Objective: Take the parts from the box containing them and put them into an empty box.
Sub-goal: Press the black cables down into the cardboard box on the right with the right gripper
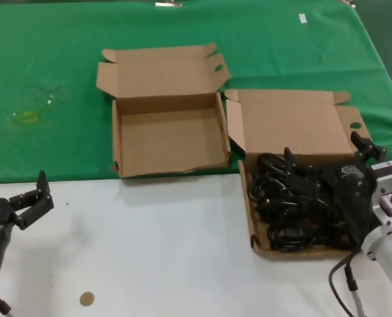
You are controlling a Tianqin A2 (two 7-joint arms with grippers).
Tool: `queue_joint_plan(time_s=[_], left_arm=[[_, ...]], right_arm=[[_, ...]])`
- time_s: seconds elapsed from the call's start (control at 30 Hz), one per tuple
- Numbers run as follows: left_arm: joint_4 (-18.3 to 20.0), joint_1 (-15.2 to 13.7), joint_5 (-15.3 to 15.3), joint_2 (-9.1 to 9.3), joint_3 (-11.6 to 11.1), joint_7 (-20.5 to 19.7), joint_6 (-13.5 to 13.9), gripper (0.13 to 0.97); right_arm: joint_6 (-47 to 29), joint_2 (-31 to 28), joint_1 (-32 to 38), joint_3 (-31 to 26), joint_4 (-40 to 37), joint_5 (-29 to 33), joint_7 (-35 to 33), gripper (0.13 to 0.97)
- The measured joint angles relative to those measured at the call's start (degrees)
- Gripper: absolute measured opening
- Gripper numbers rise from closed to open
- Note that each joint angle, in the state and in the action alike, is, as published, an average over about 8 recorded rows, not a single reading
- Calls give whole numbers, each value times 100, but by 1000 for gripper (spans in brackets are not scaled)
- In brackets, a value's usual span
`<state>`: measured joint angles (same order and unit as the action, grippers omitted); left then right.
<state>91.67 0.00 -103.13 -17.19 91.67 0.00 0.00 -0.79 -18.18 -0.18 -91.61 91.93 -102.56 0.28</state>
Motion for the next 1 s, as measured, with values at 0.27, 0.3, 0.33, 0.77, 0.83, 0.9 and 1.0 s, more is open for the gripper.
queue_joint_plan(time_s=[0.27, 0.3, 0.33, 0.77, 0.83, 0.9, 1.0], left_arm=[[0, 0, 0, 0, 0, 0, 0, 966], [0, 0, 0, 0, 0, 0, 0, 966], [0, 0, 0, 0, 0, 0, 0, 966], [0, 0, 0, 0, 0, 0, 0, 963], [0, 0, 0, 0, 0, 0, 0, 961], [0, 0, 0, 0, 0, 0, 0, 958], [0, 0, 0, 0, 0, 0, 0, 956]], right_arm=[[0, 0, 0, 0, 0, 0, 0, 966], [0, 0, 0, 0, 0, 0, 0, 966], [0, 0, 0, 0, 0, 0, 0, 966], [0, 0, 0, 0, 0, 0, 0, 966], [0, 0, 0, 0, 0, 0, 0, 966], [0, 0, 0, 0, 0, 0, 0, 966], [0, 0, 0, 0, 0, 0, 0, 966]])
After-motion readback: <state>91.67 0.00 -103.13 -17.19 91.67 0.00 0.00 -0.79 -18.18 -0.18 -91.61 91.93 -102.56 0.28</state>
